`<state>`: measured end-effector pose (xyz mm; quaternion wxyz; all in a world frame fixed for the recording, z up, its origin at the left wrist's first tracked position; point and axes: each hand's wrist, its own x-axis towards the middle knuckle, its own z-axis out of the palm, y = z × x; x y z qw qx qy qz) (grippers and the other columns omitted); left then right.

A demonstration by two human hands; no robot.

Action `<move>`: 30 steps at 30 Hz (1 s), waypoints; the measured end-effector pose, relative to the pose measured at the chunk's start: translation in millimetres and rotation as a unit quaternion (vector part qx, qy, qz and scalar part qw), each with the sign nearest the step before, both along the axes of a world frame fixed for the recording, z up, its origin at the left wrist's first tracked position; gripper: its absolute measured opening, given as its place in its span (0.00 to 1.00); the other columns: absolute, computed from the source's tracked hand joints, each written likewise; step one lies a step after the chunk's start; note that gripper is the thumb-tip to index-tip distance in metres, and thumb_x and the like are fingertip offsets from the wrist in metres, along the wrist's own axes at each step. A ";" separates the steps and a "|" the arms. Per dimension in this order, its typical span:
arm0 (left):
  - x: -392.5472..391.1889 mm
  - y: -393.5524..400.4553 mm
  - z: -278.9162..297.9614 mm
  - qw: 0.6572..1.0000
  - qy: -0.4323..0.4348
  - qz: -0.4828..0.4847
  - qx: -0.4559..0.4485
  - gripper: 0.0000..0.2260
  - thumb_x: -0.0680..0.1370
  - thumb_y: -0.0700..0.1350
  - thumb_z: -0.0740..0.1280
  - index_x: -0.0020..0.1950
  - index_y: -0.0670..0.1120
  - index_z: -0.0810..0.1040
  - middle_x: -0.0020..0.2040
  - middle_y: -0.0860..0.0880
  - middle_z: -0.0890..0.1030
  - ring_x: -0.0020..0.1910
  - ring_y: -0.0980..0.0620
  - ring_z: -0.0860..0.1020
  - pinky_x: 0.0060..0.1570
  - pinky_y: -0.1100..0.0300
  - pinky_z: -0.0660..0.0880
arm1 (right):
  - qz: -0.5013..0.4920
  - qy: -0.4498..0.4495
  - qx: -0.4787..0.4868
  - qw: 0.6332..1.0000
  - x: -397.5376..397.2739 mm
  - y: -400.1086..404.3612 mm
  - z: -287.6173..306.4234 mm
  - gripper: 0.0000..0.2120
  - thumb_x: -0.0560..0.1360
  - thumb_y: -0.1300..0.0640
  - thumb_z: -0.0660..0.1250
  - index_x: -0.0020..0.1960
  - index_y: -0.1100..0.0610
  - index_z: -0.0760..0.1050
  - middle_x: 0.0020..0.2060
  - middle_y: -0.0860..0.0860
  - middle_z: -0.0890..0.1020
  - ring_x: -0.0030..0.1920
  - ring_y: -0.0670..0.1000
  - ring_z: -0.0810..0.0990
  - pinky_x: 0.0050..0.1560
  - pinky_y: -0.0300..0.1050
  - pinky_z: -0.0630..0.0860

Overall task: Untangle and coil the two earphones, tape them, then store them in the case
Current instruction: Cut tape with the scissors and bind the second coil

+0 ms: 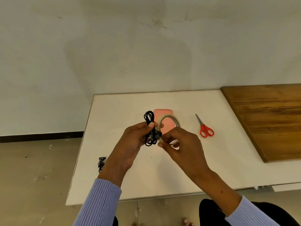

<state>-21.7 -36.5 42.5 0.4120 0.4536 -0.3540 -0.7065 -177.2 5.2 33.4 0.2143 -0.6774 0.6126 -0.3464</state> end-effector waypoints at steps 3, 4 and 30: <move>3.4 -0.7 1.8 1.000 0.019 -0.008 -0.007 0.11 0.73 0.43 0.65 0.50 0.38 0.81 0.43 0.45 0.85 0.43 0.51 0.83 0.44 0.63 0.77 | 0.005 -0.010 -0.008 1.000 1.5 -1.0 -2.0 0.07 0.67 0.53 0.76 0.43 0.51 0.80 0.39 0.44 0.83 0.39 0.44 0.81 0.41 0.40 0.79; 4.1 -0.4 2.7 1.000 0.026 -0.010 -0.003 0.09 0.75 0.41 0.64 0.50 0.38 0.81 0.44 0.44 0.85 0.44 0.50 0.83 0.43 0.64 0.77 | 0.010 -0.012 -0.008 1.000 1.7 -1.9 -2.2 0.07 0.67 0.53 0.76 0.42 0.52 0.81 0.39 0.44 0.83 0.39 0.45 0.81 0.41 0.42 0.80; 14.9 1.7 10.9 0.998 -0.037 -0.049 0.025 0.10 0.76 0.39 0.63 0.41 0.43 0.84 0.43 0.42 0.85 0.37 0.49 0.81 0.45 0.60 0.76 | 0.085 -0.248 0.062 0.963 -27.6 -31.4 6.8 0.11 0.68 0.63 0.73 0.50 0.58 0.82 0.44 0.51 0.86 0.47 0.47 0.84 0.50 0.37 0.79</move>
